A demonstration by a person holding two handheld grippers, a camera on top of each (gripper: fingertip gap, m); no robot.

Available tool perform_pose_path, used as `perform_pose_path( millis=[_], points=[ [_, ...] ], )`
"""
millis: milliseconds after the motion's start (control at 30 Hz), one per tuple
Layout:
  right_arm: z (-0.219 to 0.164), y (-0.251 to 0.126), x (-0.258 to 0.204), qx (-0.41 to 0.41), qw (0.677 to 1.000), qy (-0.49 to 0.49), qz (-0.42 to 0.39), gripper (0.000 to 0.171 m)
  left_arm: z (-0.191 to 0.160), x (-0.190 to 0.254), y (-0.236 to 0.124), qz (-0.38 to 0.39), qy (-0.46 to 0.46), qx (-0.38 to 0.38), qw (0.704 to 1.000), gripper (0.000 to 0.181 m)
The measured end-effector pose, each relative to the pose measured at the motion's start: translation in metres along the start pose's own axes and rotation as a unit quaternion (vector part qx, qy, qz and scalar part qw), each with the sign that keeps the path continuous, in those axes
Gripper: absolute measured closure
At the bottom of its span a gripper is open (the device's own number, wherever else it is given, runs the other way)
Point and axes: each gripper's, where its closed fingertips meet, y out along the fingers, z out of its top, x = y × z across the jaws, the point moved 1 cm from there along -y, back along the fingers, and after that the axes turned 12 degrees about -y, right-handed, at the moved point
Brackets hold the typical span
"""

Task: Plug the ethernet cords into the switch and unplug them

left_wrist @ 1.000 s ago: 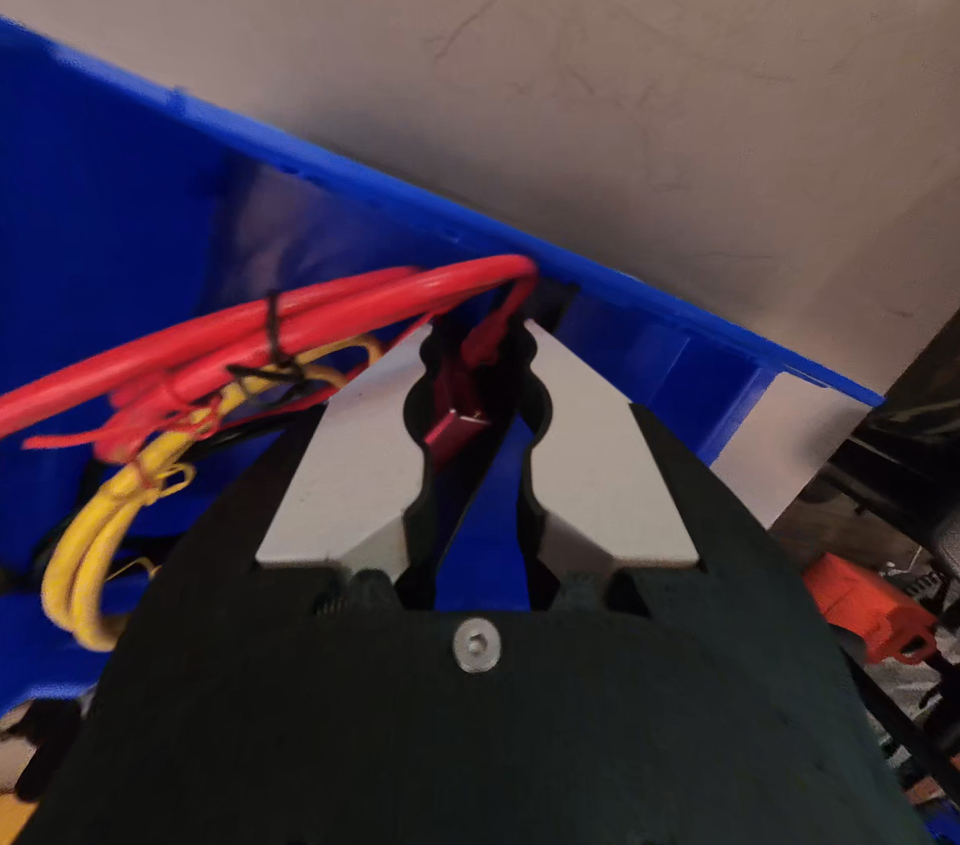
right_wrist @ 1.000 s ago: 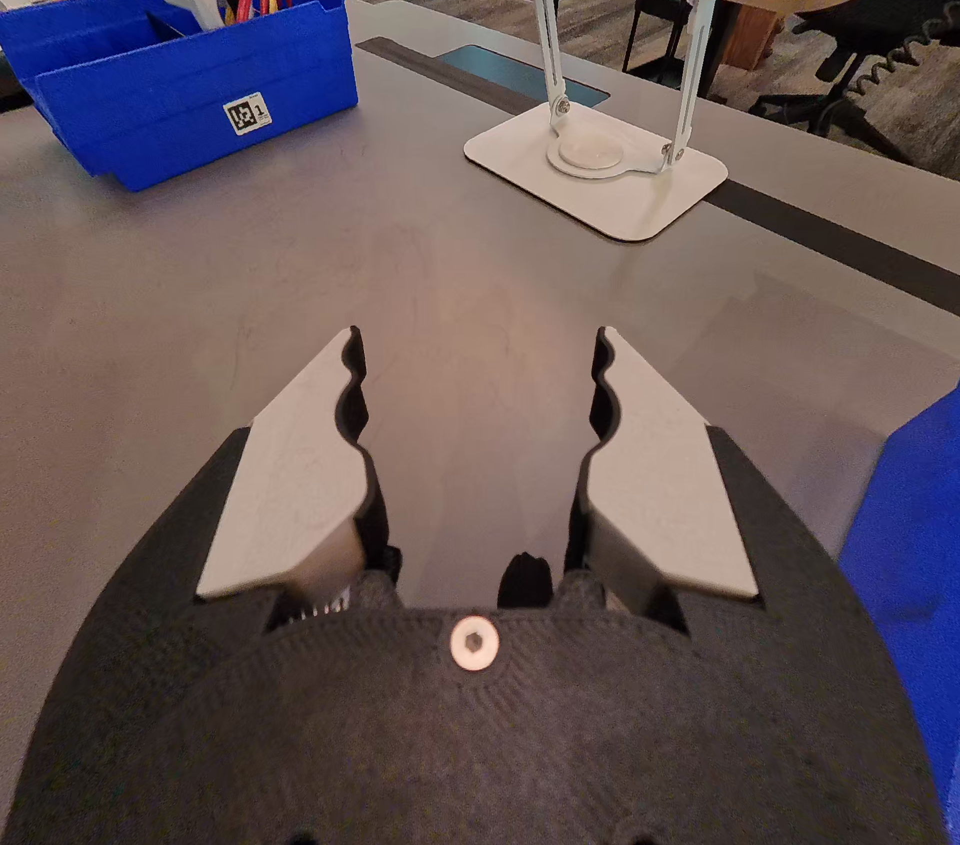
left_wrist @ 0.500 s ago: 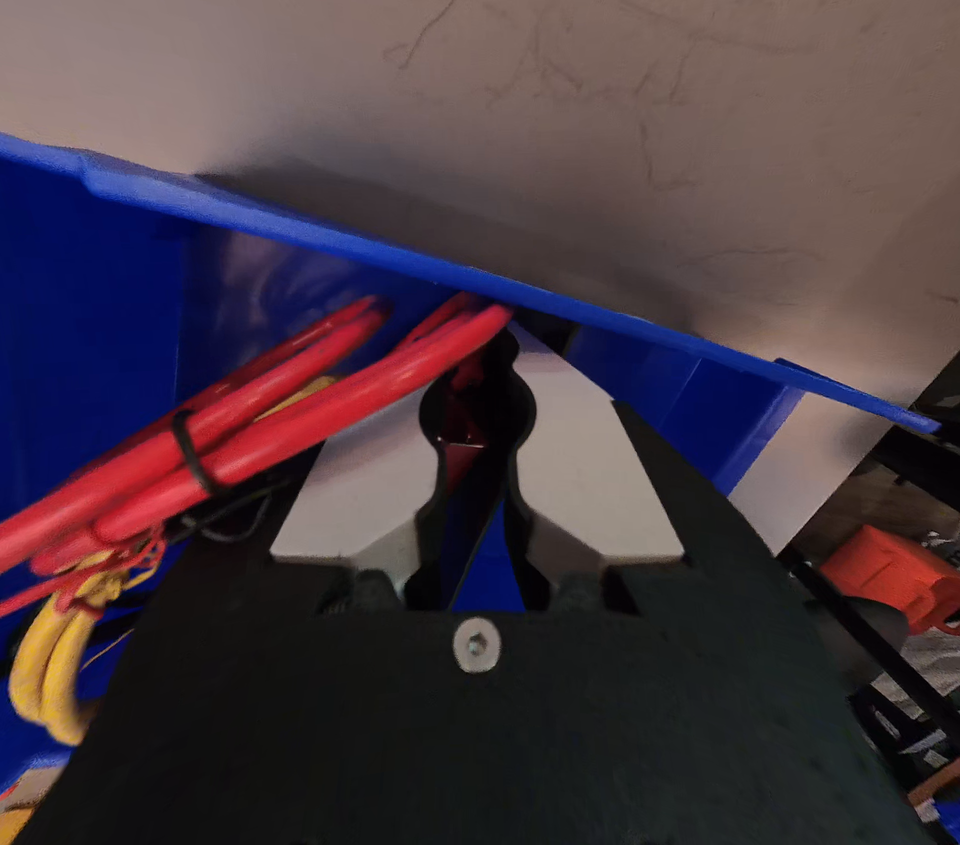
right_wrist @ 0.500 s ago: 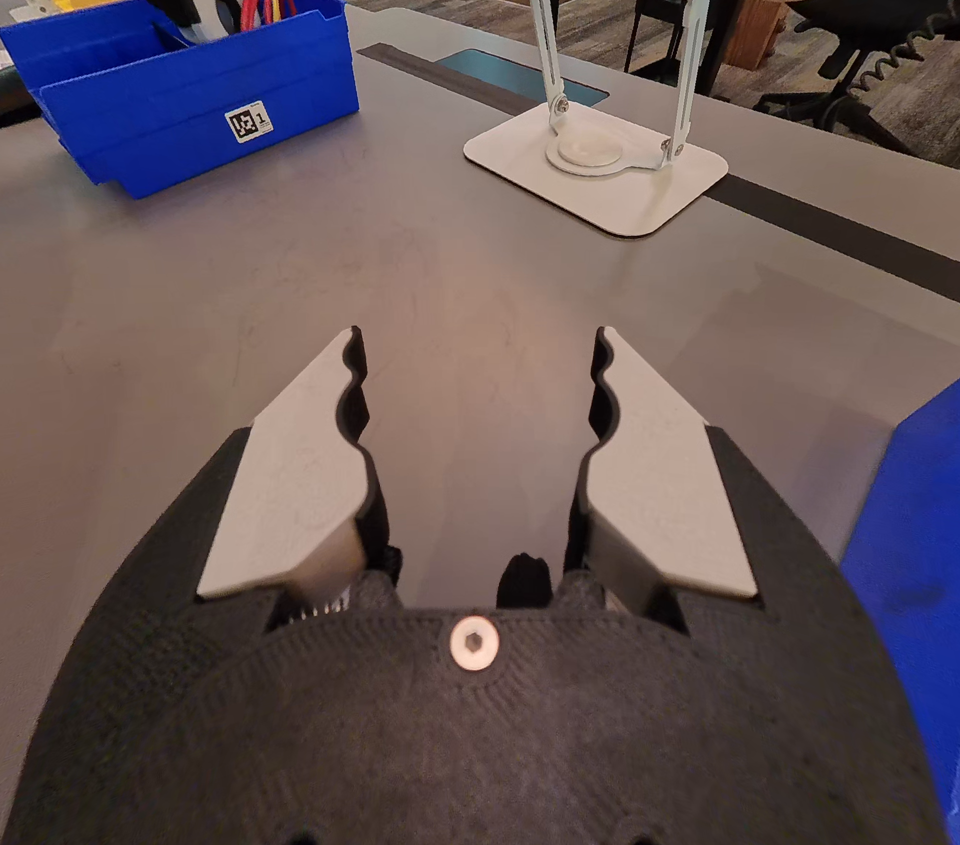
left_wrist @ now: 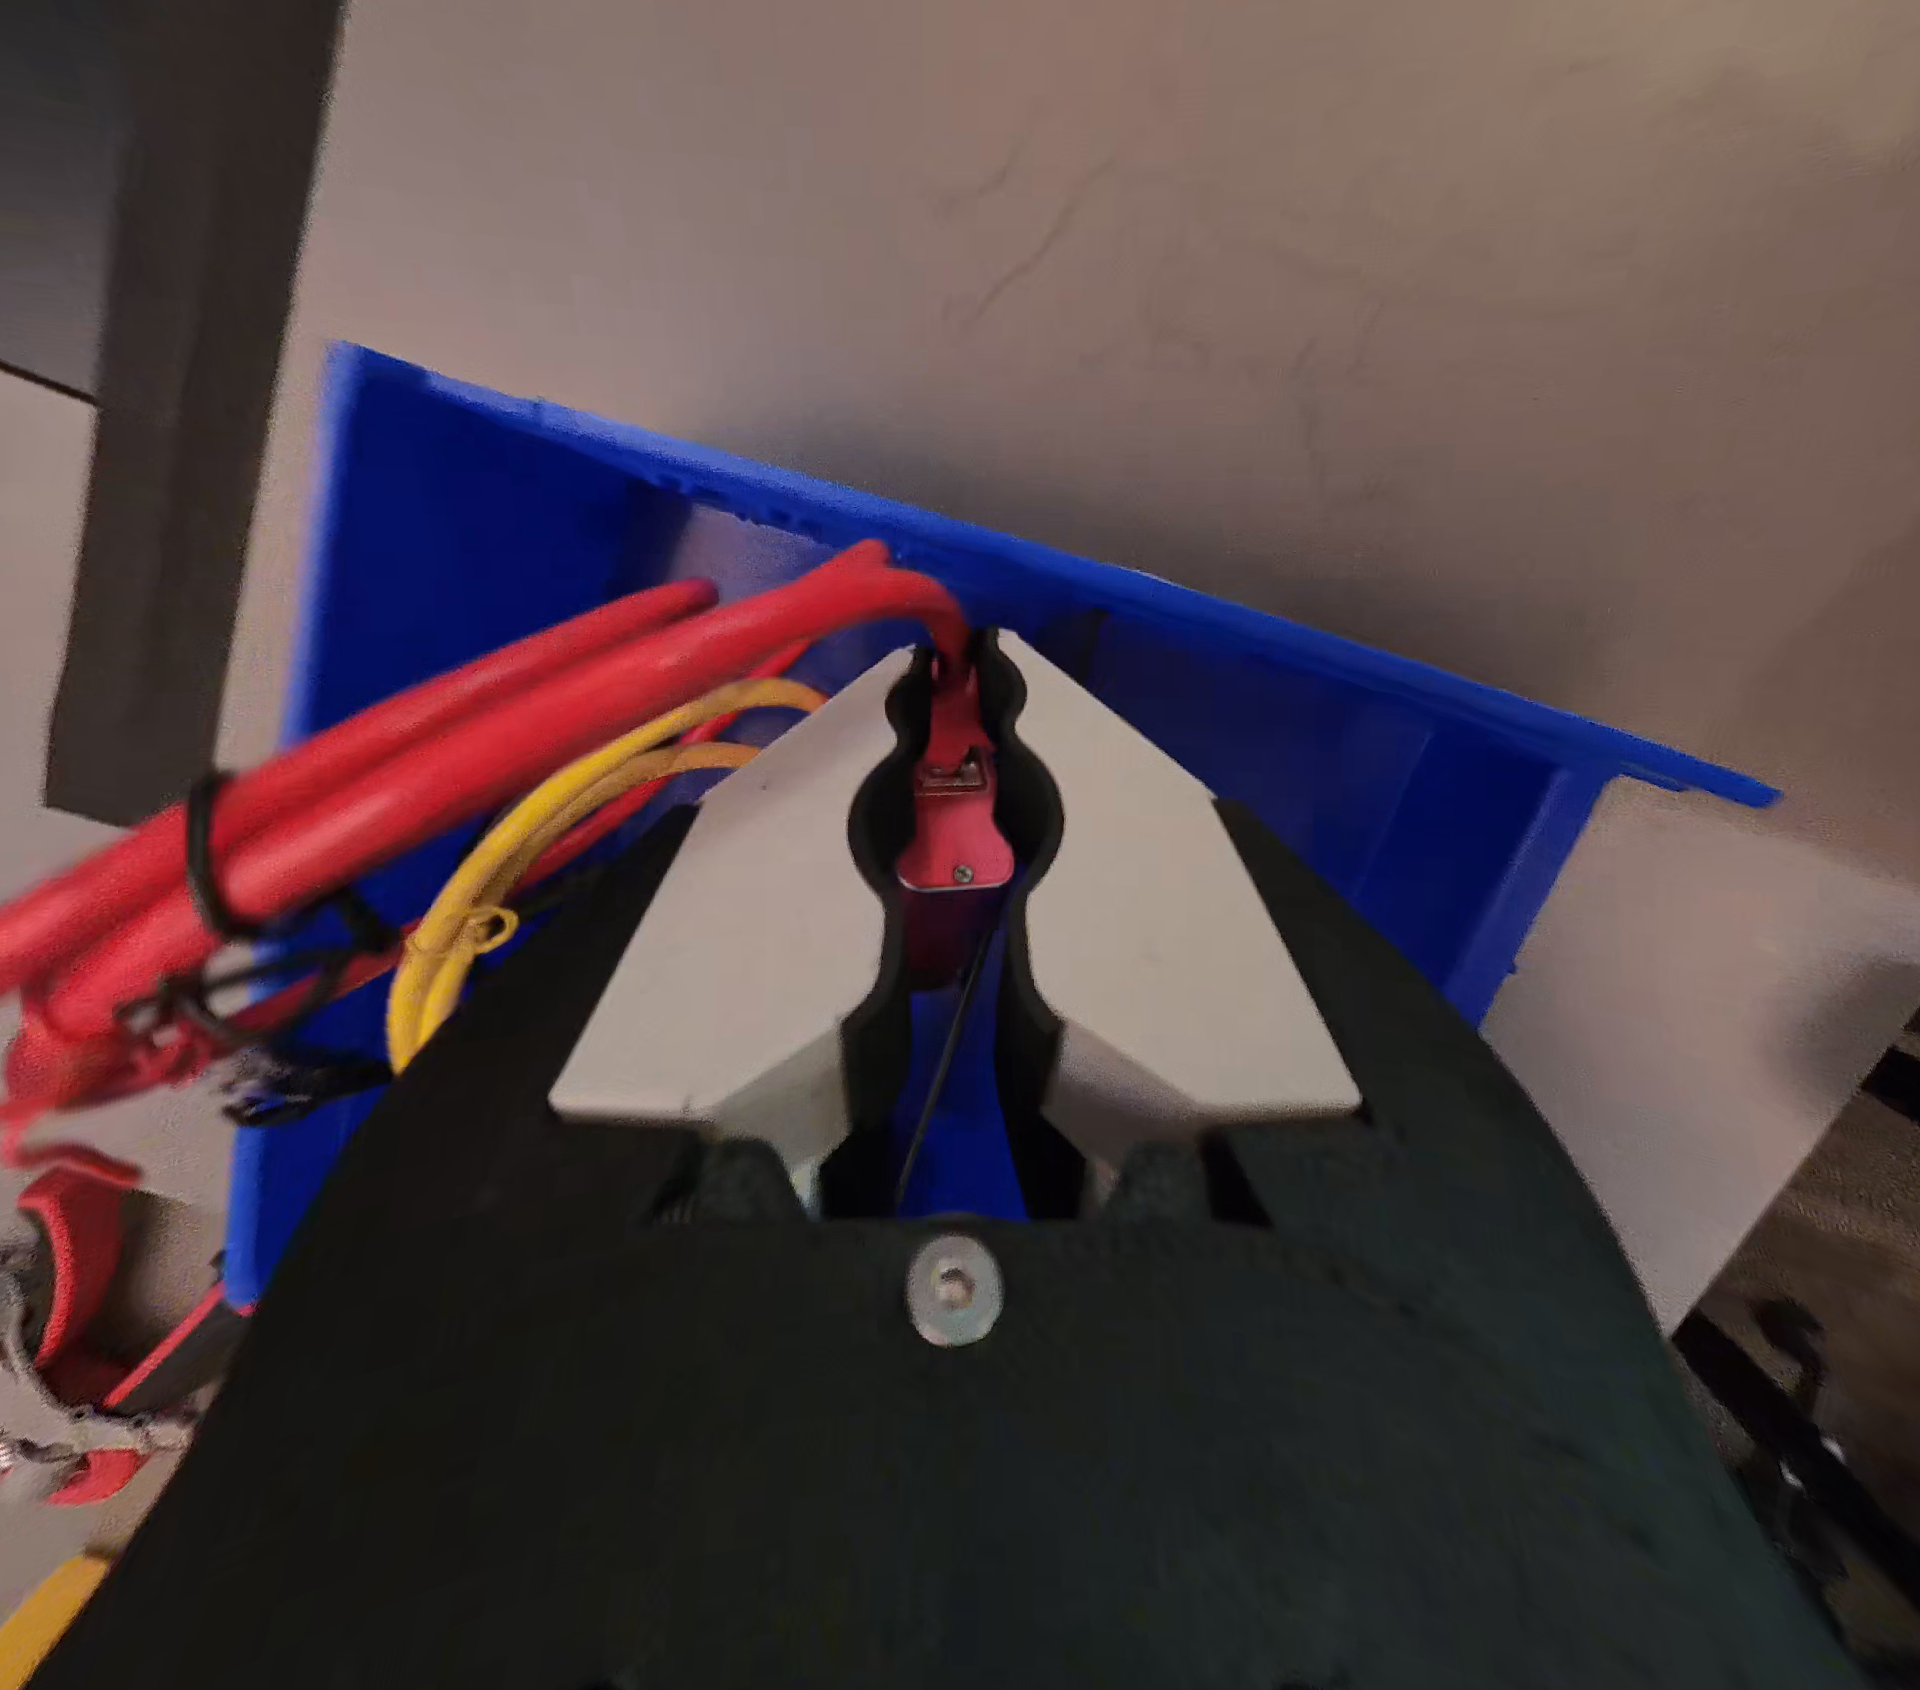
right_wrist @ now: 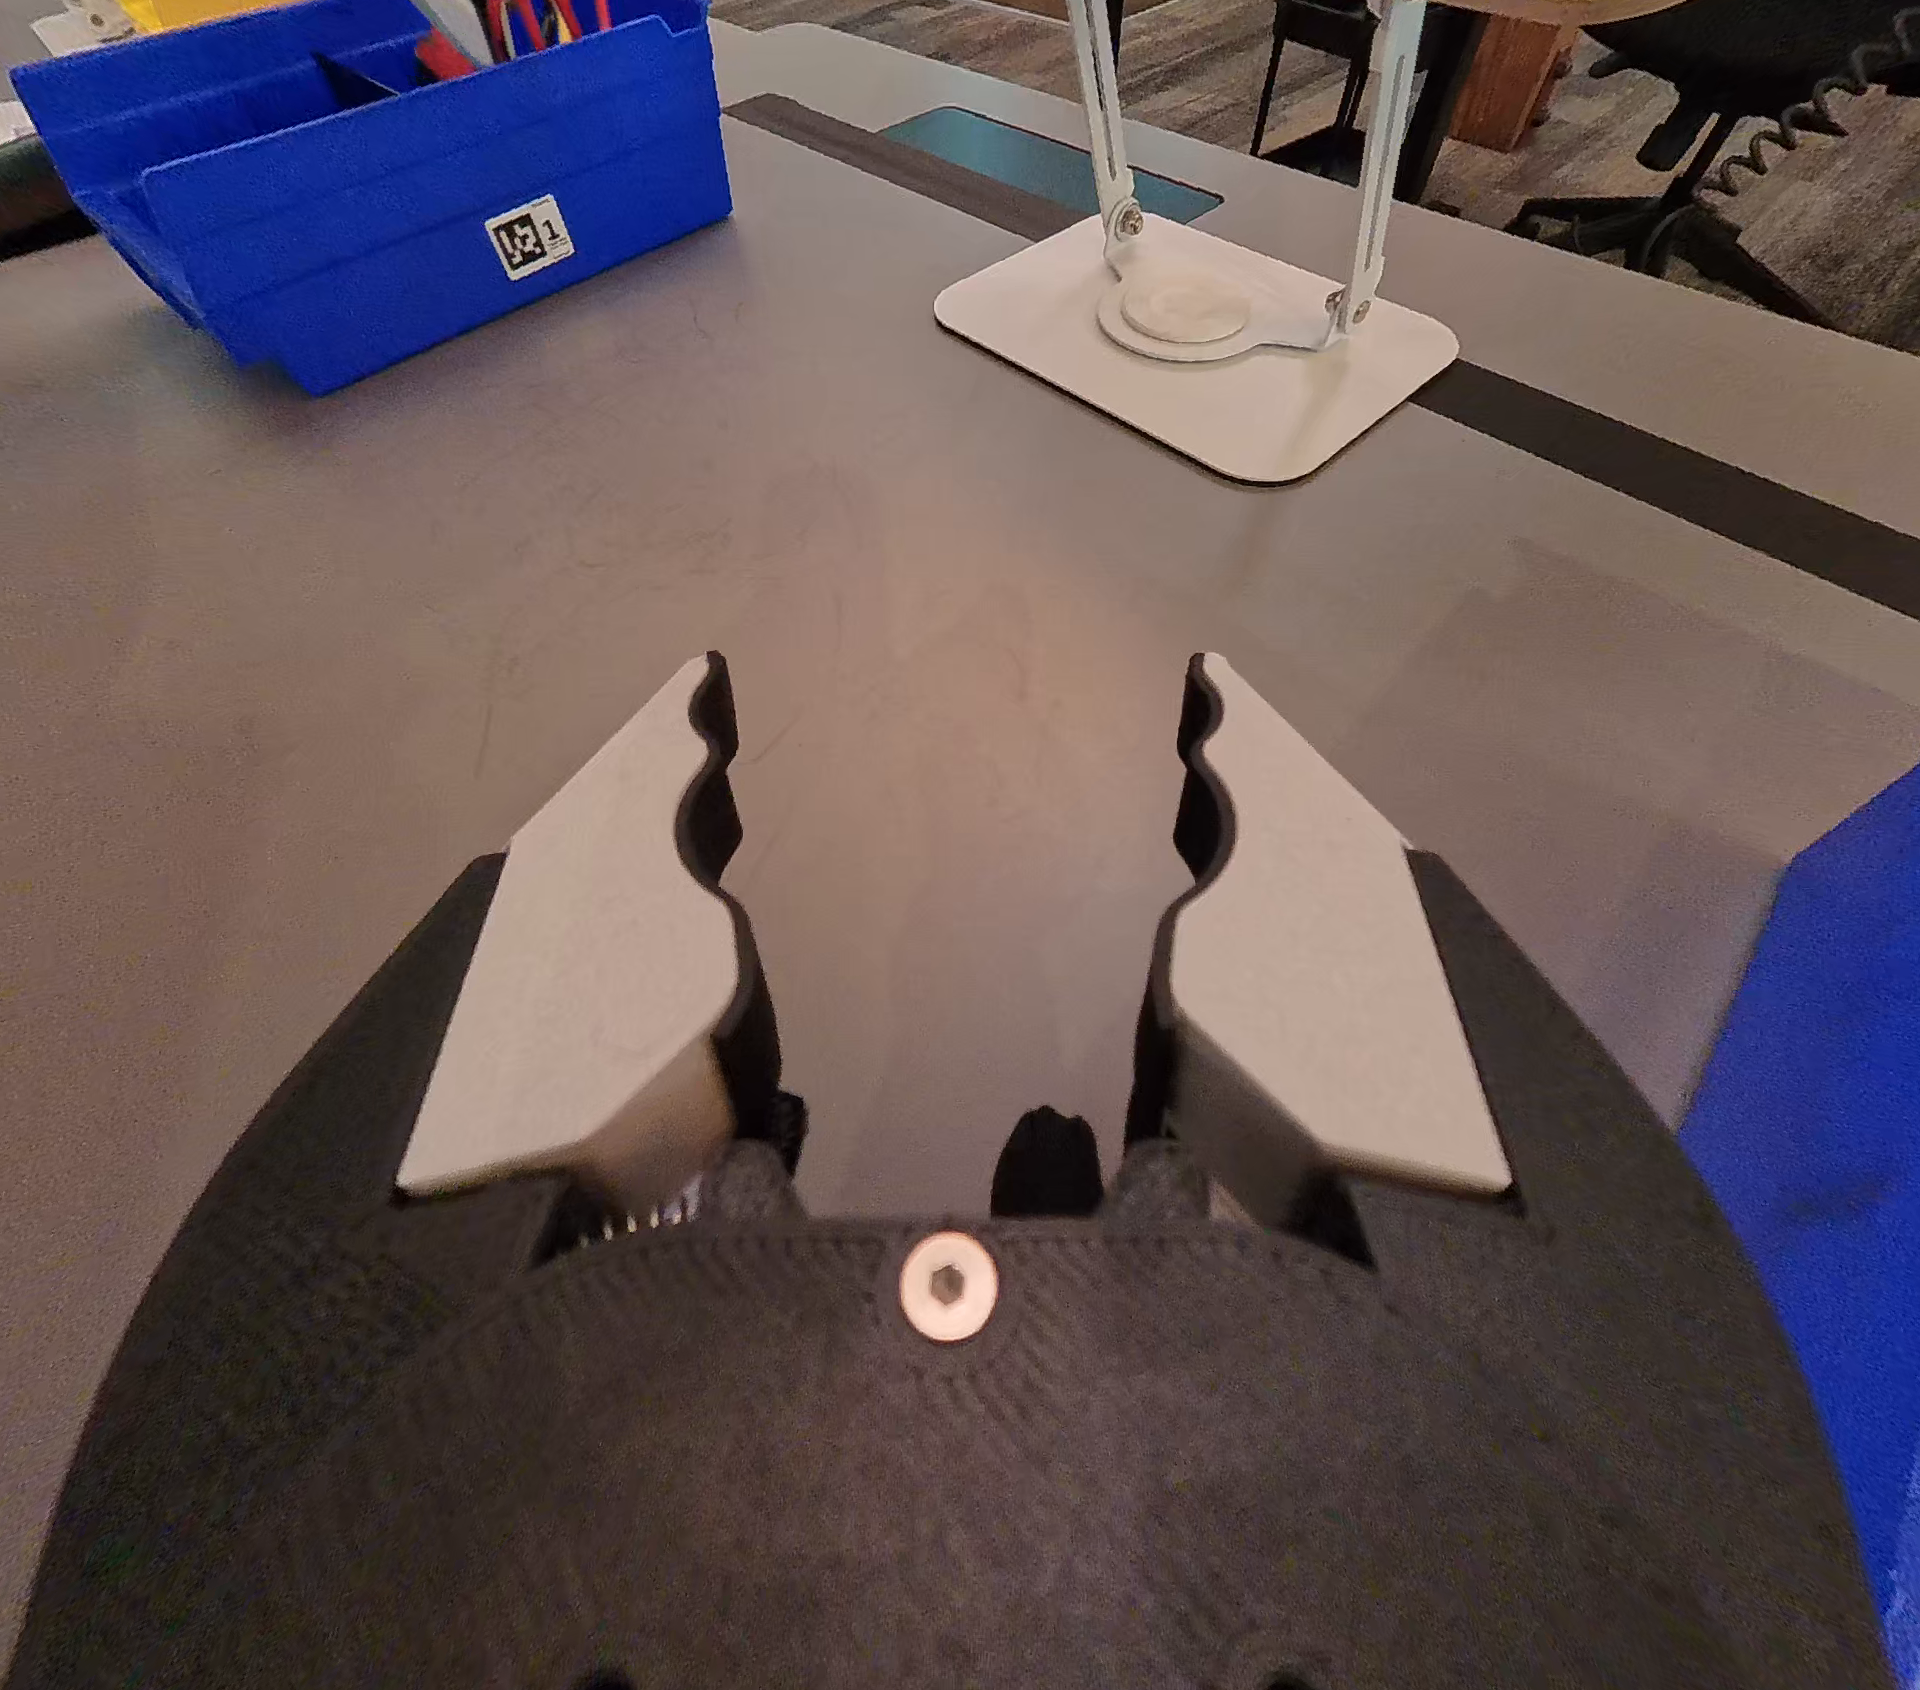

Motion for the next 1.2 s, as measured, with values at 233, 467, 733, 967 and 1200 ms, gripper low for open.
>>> perform_pose_path(
  millis=[233, 467, 733, 967, 1200],
  points=[
    [0.002, 0.001, -0.002, 0.003, 1.000, 0.001, 0.004, 0.087, 0.028, -0.006, -0.064, 0.017, -0.025, 0.127, 0.991, 0.177],
    [0.013, -0.002, -0.006, 0.013, 1.000, -0.002, 0.005, 0.087, 0.057, -0.021, -0.139, 0.040, -0.064, 0.279, 0.957, 0.176],
    [0.037, -0.016, -0.019, 0.026, 0.999, -0.020, 0.002, 0.087, 0.104, 0.007, -0.221, 0.063, -0.032, 0.374, 0.925, 0.176],
    [0.068, -0.022, -0.042, 0.046, 0.998, -0.038, 0.002, 0.084, 0.177, 0.096, -0.242, 0.051, 0.035, 0.400, 0.915, 0.176],
    [0.103, -0.023, -0.062, 0.075, 0.995, -0.059, -0.003, 0.076, 0.241, 0.191, -0.179, -0.067, 0.040, 0.409, 0.909, 0.175]
  ],
)
